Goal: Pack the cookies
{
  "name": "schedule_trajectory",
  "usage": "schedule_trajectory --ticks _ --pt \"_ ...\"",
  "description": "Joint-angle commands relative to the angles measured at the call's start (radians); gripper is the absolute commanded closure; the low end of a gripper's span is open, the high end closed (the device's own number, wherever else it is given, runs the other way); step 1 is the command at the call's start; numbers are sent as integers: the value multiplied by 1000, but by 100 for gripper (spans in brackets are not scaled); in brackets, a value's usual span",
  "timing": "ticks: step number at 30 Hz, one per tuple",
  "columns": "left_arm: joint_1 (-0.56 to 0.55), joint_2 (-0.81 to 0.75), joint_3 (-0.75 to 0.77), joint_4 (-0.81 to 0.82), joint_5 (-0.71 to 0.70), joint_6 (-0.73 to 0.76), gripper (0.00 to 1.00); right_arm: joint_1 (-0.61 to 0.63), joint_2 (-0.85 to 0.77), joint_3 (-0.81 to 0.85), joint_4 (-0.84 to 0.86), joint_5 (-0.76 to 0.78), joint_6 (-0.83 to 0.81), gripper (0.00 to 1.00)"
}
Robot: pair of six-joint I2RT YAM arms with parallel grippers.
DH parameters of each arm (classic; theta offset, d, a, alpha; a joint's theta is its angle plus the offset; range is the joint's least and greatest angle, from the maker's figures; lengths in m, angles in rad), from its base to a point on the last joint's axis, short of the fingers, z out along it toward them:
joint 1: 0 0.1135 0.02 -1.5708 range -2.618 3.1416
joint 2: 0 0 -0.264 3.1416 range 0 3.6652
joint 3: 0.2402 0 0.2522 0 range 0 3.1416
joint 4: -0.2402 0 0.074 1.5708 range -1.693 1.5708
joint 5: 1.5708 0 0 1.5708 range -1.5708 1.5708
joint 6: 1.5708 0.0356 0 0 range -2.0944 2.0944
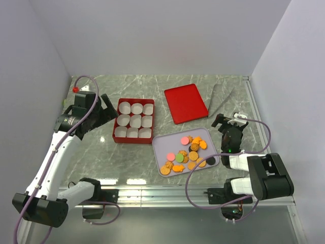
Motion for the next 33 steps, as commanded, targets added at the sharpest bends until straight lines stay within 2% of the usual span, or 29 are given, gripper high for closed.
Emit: schedule_trajectory --ticks 1,6,9,13,21,28,30,33 --pt "-2 -2 11 5 -14 -49 1 -4 -7 19 49 12 -13 0" --pt "-3 56 109 -64 23 -42 0 -4 -7 19 49 12 -13 0" --pt "-2 77 112 -75 44 -48 1 -4 -9 19 49 14 -15 0" --pt "-2 142 164 -153 151 -37 1 -4 -7 19 47 12 -13 0" --pt "-3 64 290 -228 77 14 1 -4 -6 19 49 12 -13 0" --pt "-3 16 283 -293 93 -5 1 0 -9 14 61 35 -15 0" --pt "-3 10 279 -299 84 4 1 11 -35 23 12 93 13 0" --pt "-3 -11 266 -287 92 36 0 13 -82 54 -44 73 -1 0"
